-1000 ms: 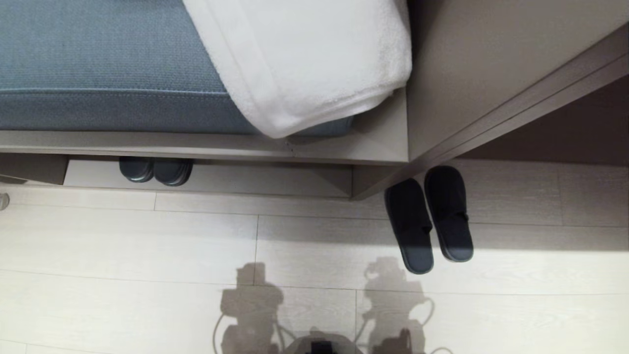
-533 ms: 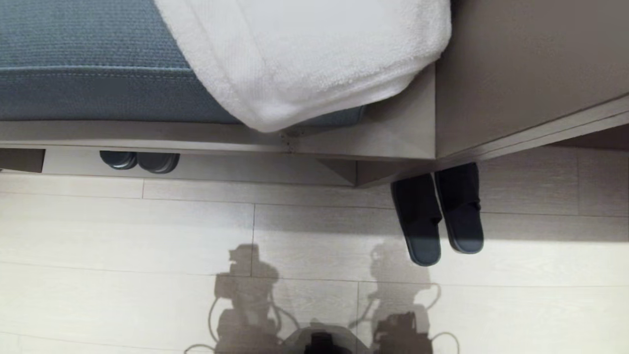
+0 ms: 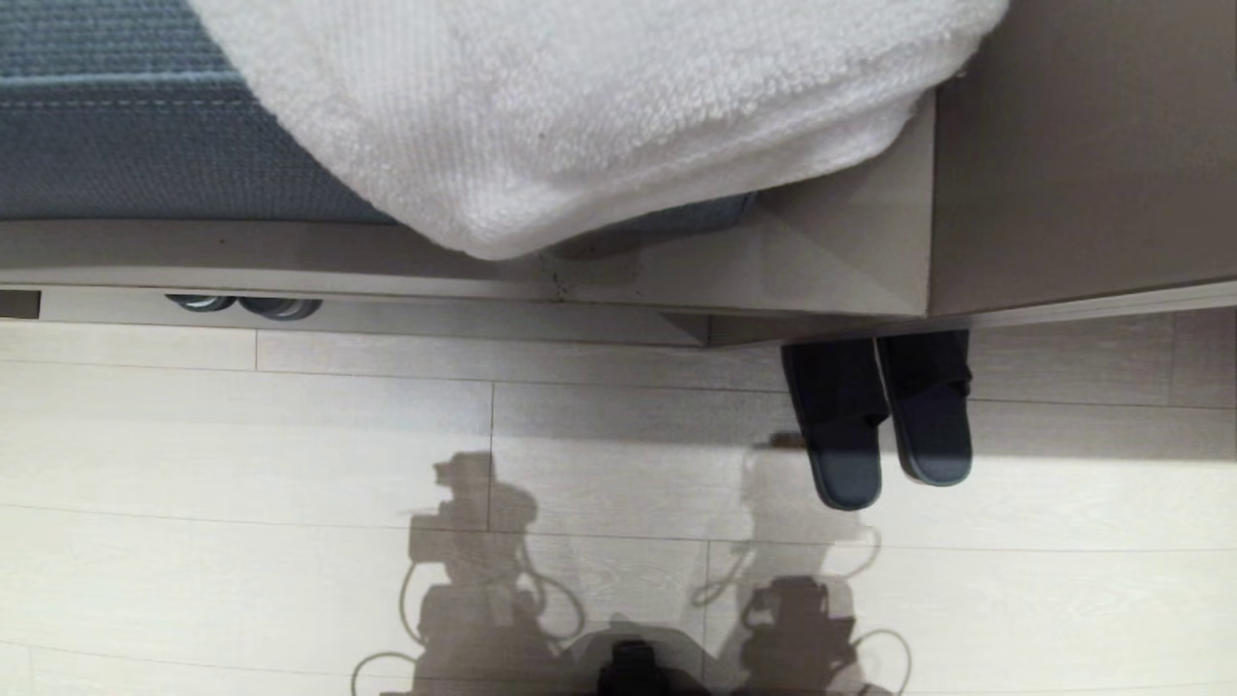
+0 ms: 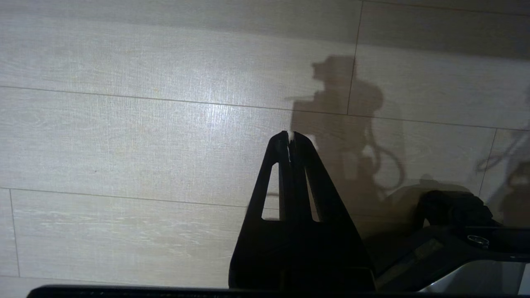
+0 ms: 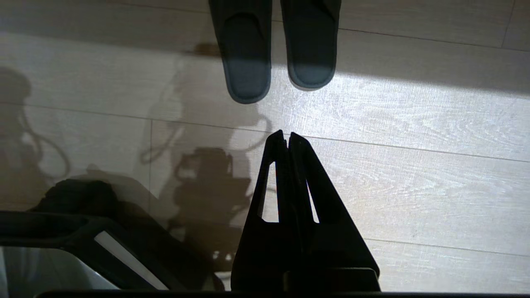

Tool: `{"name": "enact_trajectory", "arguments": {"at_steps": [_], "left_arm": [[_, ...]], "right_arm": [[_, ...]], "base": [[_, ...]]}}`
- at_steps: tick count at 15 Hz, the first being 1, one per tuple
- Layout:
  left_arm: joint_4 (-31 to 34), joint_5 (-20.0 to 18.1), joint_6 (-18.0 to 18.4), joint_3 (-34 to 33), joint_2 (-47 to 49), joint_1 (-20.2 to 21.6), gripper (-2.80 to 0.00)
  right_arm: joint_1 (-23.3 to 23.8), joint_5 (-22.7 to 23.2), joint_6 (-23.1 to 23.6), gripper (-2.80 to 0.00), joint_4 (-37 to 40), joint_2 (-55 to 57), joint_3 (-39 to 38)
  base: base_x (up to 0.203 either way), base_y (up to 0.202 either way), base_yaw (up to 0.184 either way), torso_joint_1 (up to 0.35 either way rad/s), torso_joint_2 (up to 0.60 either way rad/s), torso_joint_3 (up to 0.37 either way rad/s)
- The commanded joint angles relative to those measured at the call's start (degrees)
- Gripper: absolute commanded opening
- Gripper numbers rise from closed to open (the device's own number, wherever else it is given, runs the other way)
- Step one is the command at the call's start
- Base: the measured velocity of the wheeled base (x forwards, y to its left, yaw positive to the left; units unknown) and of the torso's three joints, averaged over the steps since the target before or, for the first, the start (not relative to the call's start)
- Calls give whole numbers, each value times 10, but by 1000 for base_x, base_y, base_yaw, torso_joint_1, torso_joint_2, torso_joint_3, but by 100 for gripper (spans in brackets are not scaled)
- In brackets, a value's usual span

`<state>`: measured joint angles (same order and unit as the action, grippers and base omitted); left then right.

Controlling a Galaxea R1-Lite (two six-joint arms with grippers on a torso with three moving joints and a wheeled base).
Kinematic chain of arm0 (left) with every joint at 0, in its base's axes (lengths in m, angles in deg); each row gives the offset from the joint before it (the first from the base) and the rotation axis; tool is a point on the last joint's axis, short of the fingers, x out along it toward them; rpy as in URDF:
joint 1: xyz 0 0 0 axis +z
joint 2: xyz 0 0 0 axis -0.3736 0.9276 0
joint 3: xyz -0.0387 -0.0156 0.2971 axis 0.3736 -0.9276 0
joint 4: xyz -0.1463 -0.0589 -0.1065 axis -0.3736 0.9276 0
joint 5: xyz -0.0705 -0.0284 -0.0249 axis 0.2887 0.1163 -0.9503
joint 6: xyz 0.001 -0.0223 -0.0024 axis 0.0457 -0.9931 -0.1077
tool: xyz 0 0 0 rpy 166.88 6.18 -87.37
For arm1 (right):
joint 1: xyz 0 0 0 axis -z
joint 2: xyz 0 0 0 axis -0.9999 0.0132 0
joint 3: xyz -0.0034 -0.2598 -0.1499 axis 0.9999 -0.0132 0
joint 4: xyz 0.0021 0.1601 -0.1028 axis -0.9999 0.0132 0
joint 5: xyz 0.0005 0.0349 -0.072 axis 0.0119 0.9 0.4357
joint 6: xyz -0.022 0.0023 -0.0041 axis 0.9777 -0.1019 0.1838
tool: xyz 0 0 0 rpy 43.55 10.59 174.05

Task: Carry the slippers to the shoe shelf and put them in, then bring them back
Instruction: Pick up the slippers on the floor

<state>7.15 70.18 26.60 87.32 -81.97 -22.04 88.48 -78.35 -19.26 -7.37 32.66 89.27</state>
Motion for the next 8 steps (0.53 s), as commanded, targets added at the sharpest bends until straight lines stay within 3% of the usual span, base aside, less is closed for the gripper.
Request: {"name": "enact_trajectory", "arguments": {"at_steps": [1,4,8], "left_arm": [[0,0,0,0,0,0,-280],[0,0,0,0,0,0,-280],[0,0,0,0,0,0,-280]], "right_arm": [[-1,1,-2,-280,1,74,34],[-6,3,-15,-280,-37,242,81],[-9,23,-21,-280,-153,506,121]], "base": [[0,0,0,-2,-2,-25],[0,0,0,0,0,0],[0,0,0,0,0,0]]}}
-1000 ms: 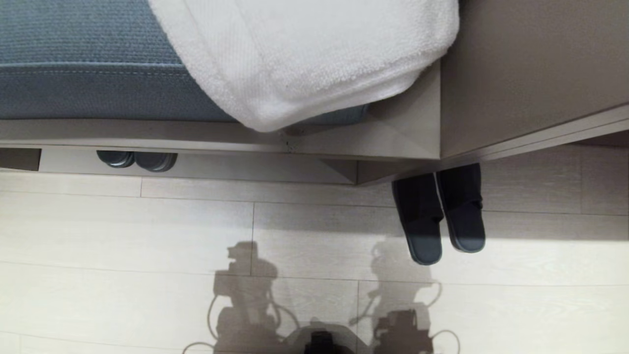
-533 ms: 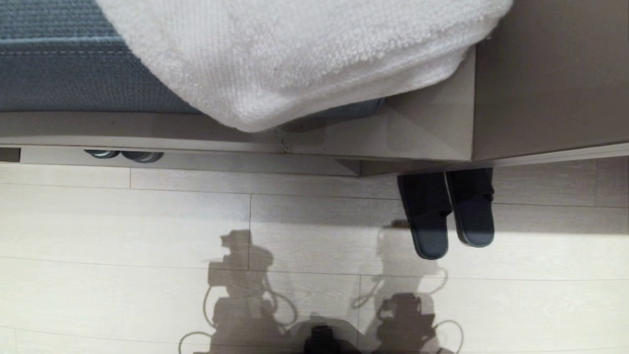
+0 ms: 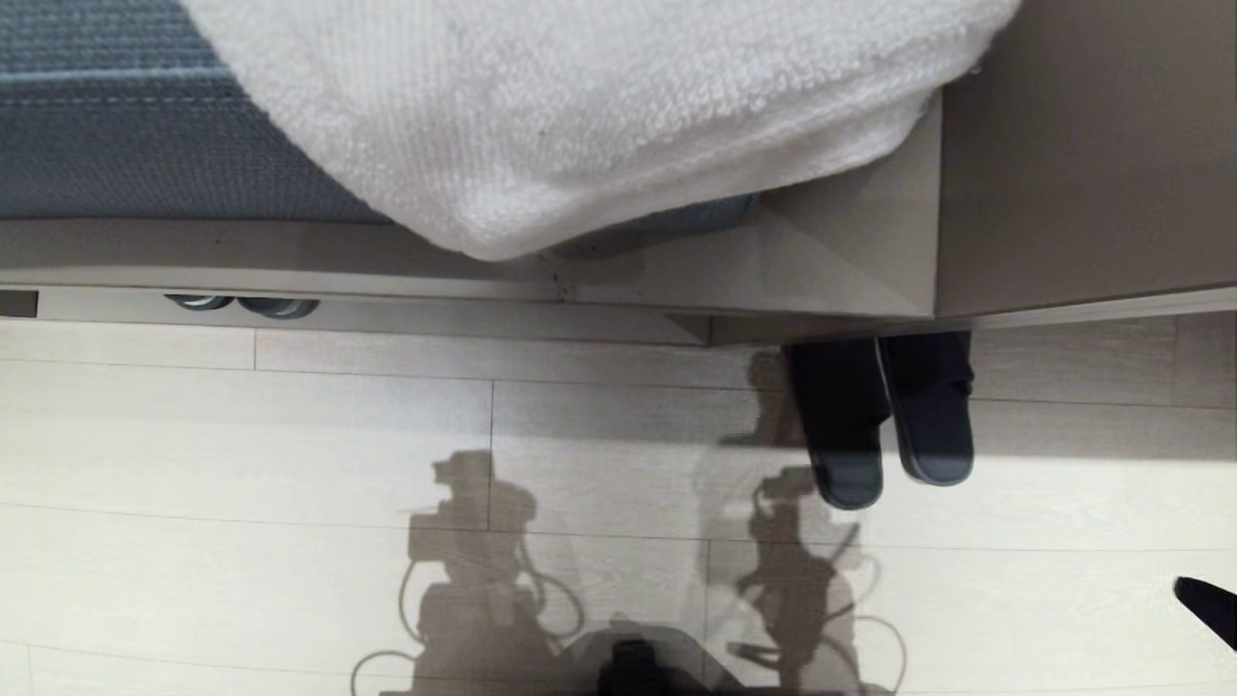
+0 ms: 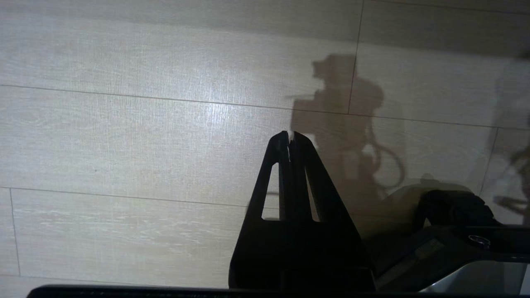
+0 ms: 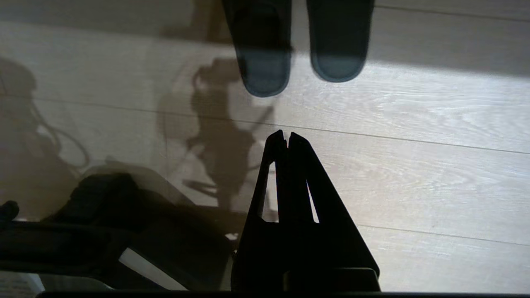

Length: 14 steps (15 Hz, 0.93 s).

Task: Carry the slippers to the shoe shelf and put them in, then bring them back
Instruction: Pick up the slippers on the floor

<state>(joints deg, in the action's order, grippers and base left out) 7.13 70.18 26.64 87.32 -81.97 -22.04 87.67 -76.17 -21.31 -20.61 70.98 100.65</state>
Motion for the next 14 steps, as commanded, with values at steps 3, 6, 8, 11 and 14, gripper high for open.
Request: {"name": "enact_trajectory", "arguments": {"at_steps": [3,6,8,11,14], "left_arm": [[0,0,1,0,0,0,-280],[0,0,1,-1,0,0,-280],[0,0,1,0,0,0,-280],[1,0,2,0,0,0,-280],[2,0,2,0,0,0,-280]], "right_arm": [[-4,66,36,-280,-207,271,-5],[-5,109,101,-280,-320,327,-35],[-5,112,107,-280,-323,361,-24],[-3,112,136,-280,-356,458,-1],[-1,106,175,-280,-502,573,-2]], "base": [[0,0,0,0,0,0],[0,0,0,0,0,0],[0,0,0,0,0,0],[0,0,0,0,0,0],[0,0,0,0,0,0]]}}
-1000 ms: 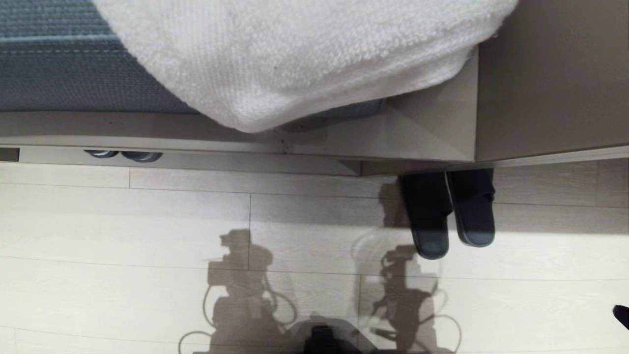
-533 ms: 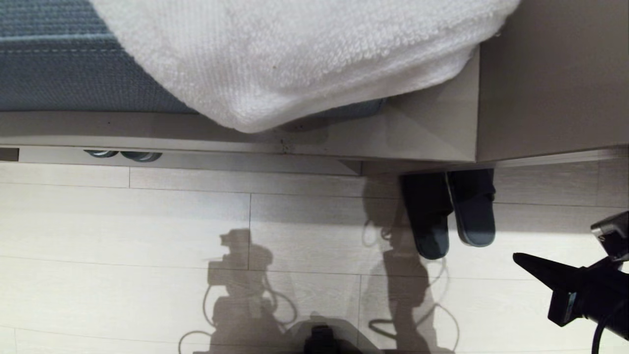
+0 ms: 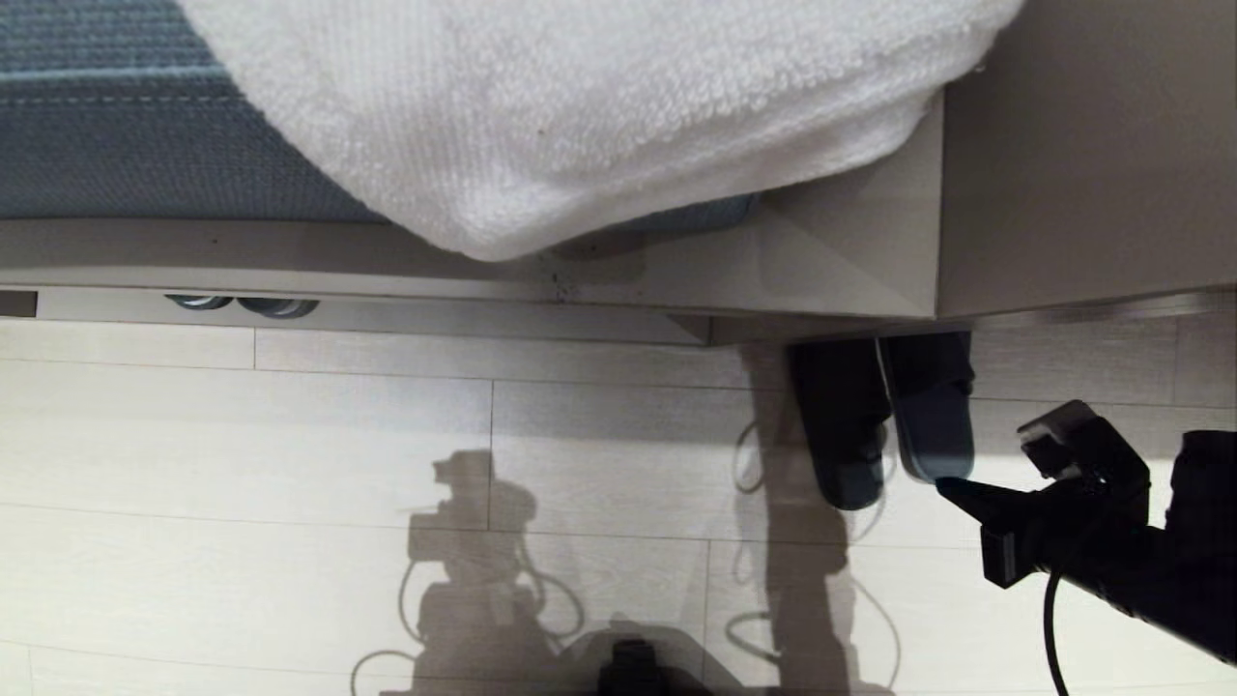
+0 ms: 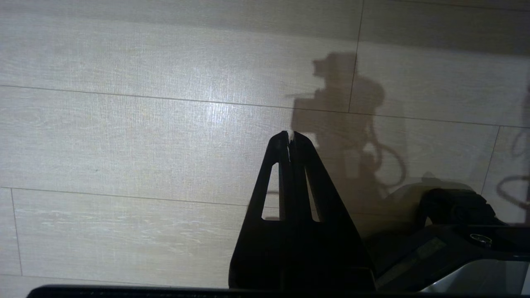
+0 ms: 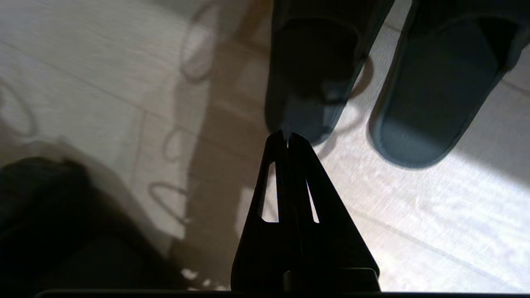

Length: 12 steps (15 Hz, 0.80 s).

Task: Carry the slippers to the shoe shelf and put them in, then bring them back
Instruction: Pick up the slippers on the floor

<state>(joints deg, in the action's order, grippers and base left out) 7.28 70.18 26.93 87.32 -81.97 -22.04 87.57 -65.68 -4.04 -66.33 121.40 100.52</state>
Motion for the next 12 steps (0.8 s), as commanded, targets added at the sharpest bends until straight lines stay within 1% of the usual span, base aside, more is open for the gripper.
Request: {"name": "enact_trajectory", "arguments": {"at_steps": [1,2,4,5,8,10,12], "left_arm": [[0,0,-1,0,0,0,-280],[0,0,-1,0,0,0,-280],[0,0,-1,0,0,0,-280],[0,0,-1,0,0,0,-280],[0,0,-1,0,0,0,-280],[0,0,-1,0,0,0,-280],[0,0,-1,0,0,0,-280]], "right_arm": [[0,-1,10,-280,-102,106,-5],[1,-3,15,0,-156,137,-9],[1,-4,19,0,-243,196,-12],[1,-4,22,0,-274,215,-11],[11,-10,35,0,-285,213,0],[29,-47,59,0,-286,230,21],[36,-58,64,0,-287,247,23]], "base": [[0,0,0,0,0,0],[0,0,0,0,0,0],[0,0,0,0,0,0],[0,0,0,0,0,0],[0,0,0,0,0,0],[0,0,0,0,0,0],[0,0,0,0,0,0]]}}
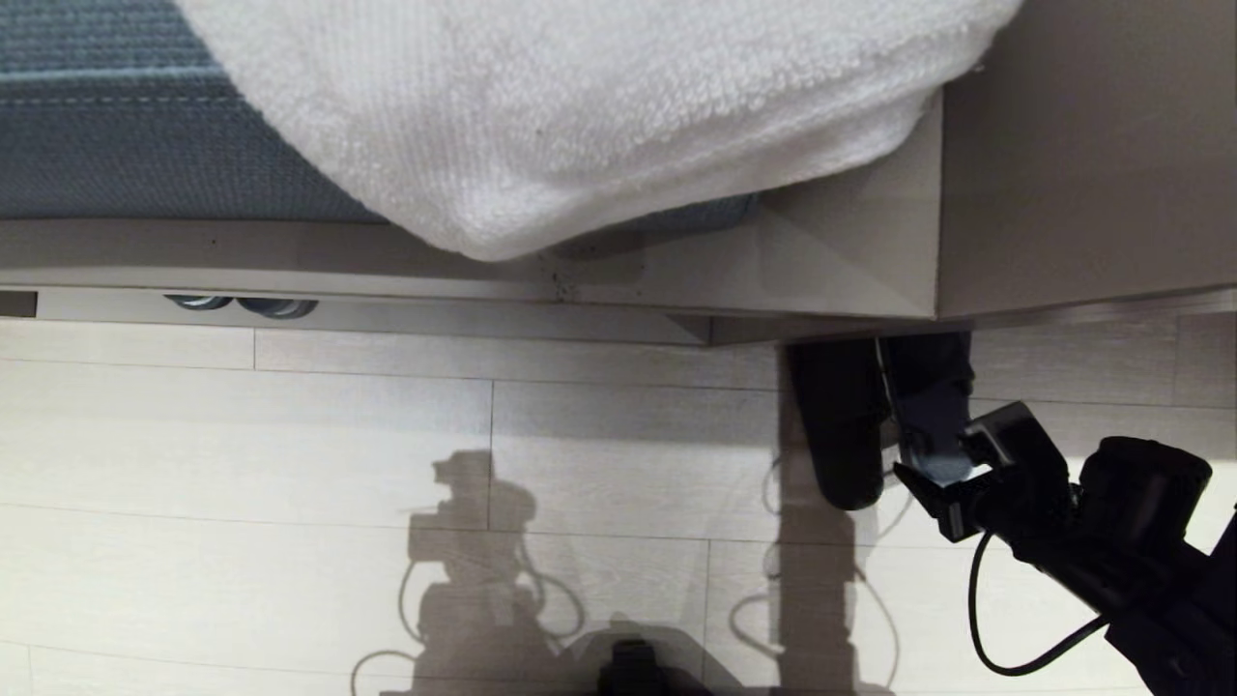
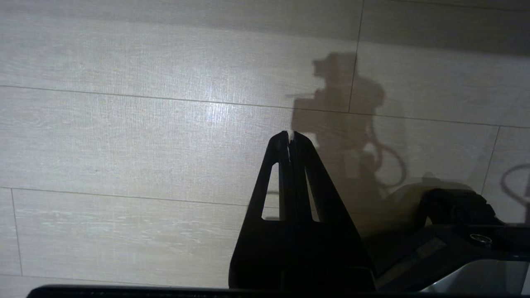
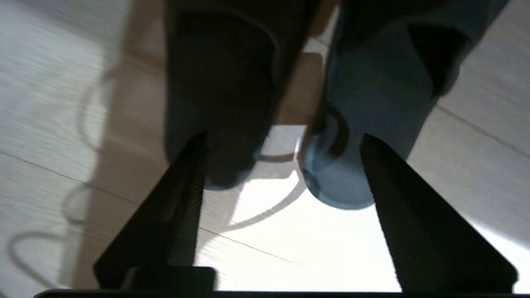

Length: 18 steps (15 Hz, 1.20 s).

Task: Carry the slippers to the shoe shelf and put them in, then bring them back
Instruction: Pick up the slippers on the floor

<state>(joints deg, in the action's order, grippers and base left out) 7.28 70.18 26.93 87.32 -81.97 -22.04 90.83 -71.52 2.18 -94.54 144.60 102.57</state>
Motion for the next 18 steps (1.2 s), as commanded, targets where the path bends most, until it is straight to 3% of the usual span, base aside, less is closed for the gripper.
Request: {"name": "enact_trajectory", "arguments": {"at_steps": [1,8,14,18], "left_arm": [[0,0,-1,0,0,0,-280],[0,0,-1,0,0,0,-280],[0,0,-1,0,0,0,-280],[0,0,-1,0,0,0,-280]], "right_arm": [[4,0,1,0,-6,24,8],[3,-33,-25,0,-7,75,111],[-14,-36,-74,0,-7,99,185],[-19,-39,-78,0,-8,119,219]], "base": [[0,0,0,0,0,0],[0,0,0,0,0,0],[0,0,0,0,0,0],[0,0,0,0,0,0]]}}
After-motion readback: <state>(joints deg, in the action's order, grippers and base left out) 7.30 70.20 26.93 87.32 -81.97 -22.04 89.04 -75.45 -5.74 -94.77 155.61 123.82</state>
